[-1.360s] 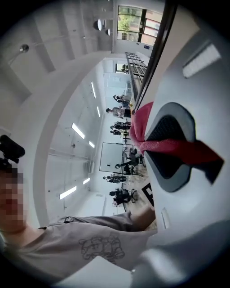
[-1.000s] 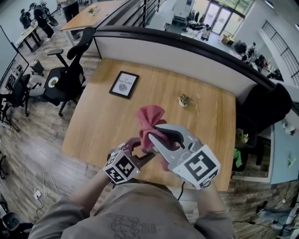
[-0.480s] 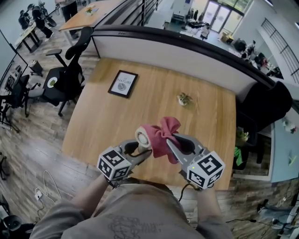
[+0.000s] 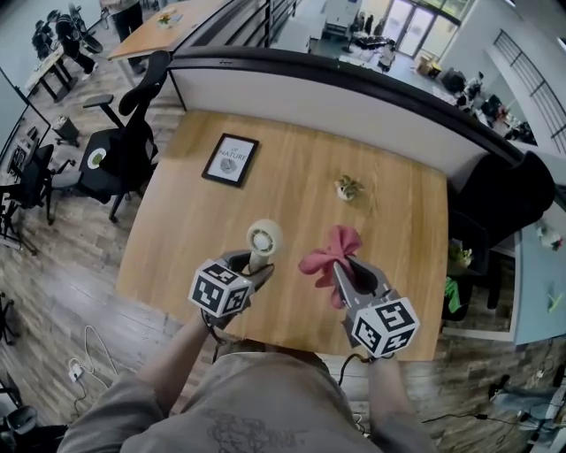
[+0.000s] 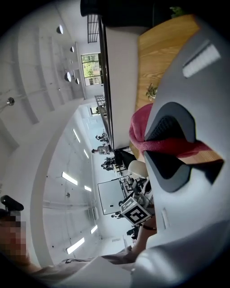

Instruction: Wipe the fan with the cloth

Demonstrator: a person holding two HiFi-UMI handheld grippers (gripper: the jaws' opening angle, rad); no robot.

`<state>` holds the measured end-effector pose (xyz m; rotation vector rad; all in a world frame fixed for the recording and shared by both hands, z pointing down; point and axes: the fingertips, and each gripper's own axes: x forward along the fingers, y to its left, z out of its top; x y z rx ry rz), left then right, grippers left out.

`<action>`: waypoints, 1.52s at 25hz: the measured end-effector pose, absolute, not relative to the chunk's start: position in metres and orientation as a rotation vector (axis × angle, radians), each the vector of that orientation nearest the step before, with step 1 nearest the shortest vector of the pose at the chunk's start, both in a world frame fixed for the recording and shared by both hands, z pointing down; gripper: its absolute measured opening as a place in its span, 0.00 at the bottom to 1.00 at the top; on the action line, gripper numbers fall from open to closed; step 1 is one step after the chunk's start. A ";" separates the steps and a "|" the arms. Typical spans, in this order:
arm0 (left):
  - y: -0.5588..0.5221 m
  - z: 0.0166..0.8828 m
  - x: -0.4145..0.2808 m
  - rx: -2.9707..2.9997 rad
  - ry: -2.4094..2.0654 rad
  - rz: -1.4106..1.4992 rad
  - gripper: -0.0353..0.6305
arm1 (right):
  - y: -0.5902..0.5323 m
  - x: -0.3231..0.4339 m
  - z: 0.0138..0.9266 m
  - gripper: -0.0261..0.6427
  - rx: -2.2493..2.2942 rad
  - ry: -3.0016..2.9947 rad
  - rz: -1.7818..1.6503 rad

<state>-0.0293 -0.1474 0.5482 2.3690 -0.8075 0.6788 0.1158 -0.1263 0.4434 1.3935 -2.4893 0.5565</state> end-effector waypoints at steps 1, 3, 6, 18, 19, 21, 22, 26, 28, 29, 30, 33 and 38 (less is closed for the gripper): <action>-0.153 0.556 -0.030 2.354 -0.808 0.699 0.33 | -0.129 0.119 0.447 0.14 1.417 -2.476 0.567; -0.163 0.574 -0.030 2.312 -0.805 0.725 0.33 | -0.132 0.125 0.455 0.14 1.458 -2.458 0.593; -0.176 0.605 -0.034 2.240 -0.797 0.785 0.33 | -0.137 0.130 0.467 0.14 1.490 -2.436 0.623; -0.191 0.728 -0.051 1.914 -0.698 0.968 0.33 | -0.146 0.125 0.524 0.14 1.451 -2.365 0.746; -0.192 0.733 -0.052 1.898 -0.699 0.972 0.33 | -0.147 0.123 0.527 0.14 1.445 -2.365 0.754; -0.194 0.741 -0.054 1.868 -0.703 0.971 0.34 | -0.148 0.121 0.530 0.14 1.438 -2.366 0.770; -0.194 0.742 -0.054 1.855 -0.702 0.970 0.34 | -0.148 0.120 0.531 0.14 1.437 -2.367 0.779; -0.195 0.745 -0.054 1.816 -0.672 1.005 0.34 | -0.147 0.117 0.539 0.14 1.428 -2.363 0.809; -0.194 0.745 -0.054 1.793 -0.660 1.046 0.34 | -0.146 0.115 0.542 0.14 1.414 -2.362 0.817; -0.193 0.746 -0.054 1.789 -0.654 1.073 0.34 | -0.145 0.113 0.542 0.14 1.407 -2.364 0.818; -0.192 0.746 -0.054 1.790 -0.647 1.102 0.34 | -0.146 0.111 0.542 0.14 1.403 -2.368 0.818; -0.192 0.748 -0.053 1.800 -0.613 1.180 0.34 | -0.149 0.107 0.537 0.14 1.404 -2.387 0.807; -0.191 0.748 -0.052 1.804 -0.608 1.207 0.34 | -0.153 0.104 0.530 0.14 1.391 -2.409 0.796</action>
